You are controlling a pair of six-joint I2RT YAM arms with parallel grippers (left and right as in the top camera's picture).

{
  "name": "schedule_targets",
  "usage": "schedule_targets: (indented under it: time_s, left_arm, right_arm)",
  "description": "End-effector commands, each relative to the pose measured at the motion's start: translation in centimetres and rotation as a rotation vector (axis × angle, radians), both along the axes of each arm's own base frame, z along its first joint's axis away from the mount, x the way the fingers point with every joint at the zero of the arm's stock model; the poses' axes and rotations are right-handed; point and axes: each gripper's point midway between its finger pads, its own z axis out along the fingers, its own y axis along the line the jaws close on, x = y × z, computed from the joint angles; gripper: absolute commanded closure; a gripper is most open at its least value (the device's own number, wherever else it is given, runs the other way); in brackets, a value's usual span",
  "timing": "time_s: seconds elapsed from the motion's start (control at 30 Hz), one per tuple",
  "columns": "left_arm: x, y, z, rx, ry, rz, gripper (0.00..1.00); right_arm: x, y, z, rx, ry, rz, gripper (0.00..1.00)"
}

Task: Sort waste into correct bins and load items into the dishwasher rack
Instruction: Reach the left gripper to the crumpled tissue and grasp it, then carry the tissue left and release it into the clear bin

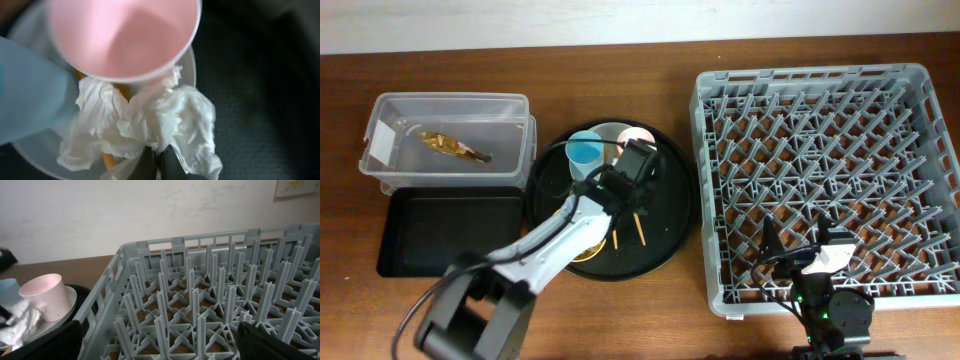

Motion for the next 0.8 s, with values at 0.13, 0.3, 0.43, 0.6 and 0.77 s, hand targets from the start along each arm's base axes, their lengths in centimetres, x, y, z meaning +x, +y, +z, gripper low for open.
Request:
schedule_targets:
  time_s: [0.13, 0.3, 0.43, 0.6, 0.77]
  left_arm:
    - [0.0, 0.7, 10.1, -0.113, -0.215, 0.017, 1.0]
    - [1.4, 7.6, 17.2, -0.122, -0.413, 0.215, 1.0]
    - [3.5, 17.8, 18.5, -0.013, -0.494, 0.51, 1.0]
    - [5.7, 25.4, 14.3, 0.033, -0.409, 0.675, 1.0]
    - [7.8, 29.6, 6.8, 0.077, -0.282, 0.755, 0.99]
  right_arm:
    - [0.0, 0.2, -0.3, 0.009, 0.006, 0.008, 0.02]
    - [0.0, 0.2, -0.3, 0.009, 0.006, 0.008, 0.02]
    - [0.0, 0.2, -0.3, 0.009, 0.006, 0.008, 0.01]
    - [0.0, 0.2, -0.3, 0.009, 0.006, 0.008, 0.02]
    - [0.0, 0.2, -0.3, 0.009, 0.006, 0.008, 0.01]
